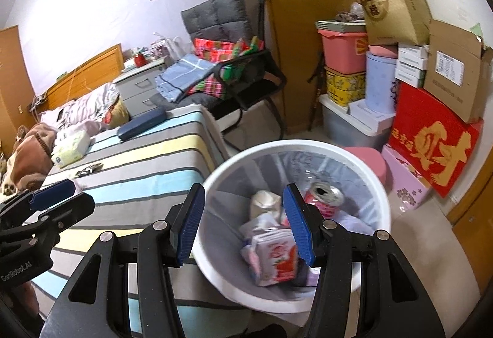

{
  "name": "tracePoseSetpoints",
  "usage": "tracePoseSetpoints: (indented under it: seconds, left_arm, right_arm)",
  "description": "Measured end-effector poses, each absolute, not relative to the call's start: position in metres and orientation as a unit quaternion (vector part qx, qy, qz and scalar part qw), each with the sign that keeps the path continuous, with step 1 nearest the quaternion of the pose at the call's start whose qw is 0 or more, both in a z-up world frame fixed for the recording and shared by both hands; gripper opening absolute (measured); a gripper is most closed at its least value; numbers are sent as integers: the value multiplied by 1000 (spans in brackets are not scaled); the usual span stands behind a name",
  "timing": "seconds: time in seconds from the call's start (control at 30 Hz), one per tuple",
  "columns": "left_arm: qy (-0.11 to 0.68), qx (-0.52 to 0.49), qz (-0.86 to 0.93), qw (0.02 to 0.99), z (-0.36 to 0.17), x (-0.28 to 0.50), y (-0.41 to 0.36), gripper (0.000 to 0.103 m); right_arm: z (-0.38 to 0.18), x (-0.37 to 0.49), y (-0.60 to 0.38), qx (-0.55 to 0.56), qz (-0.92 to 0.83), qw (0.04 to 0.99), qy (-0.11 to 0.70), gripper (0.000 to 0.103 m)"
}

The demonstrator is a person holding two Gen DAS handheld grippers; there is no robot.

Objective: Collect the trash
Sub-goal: 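Move both open tools back over the remaining trash on the bed, then grasp the clear plastic cup with the left tool while the right tool grasps the brown coffee packet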

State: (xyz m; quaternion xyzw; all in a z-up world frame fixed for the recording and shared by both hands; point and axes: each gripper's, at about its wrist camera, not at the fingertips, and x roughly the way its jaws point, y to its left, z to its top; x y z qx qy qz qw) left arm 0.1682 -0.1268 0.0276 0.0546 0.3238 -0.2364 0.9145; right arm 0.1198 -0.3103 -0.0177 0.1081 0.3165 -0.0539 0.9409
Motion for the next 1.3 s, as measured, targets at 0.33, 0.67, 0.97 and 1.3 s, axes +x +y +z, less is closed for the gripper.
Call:
tracePoseSetpoints:
  seconds: [0.33,0.67,0.97,1.3]
  left_arm:
    - [319,42,-186,928,30,169,-71,60]
    - [334,8,-128,934,15,188,0,60]
    - [354,-25,-63,933,-6,220,66,61]
    - [394,-8,-49,918,-35,276,85,61]
  right_arm:
    - [-16,136,-271,92,-7,943,318,55]
    - [-19,159,-224,68,39,942,327,55]
    - [-26,189,-189,55,83,935,341,55]
    - [-38,230,-162,35,122,922,365,55]
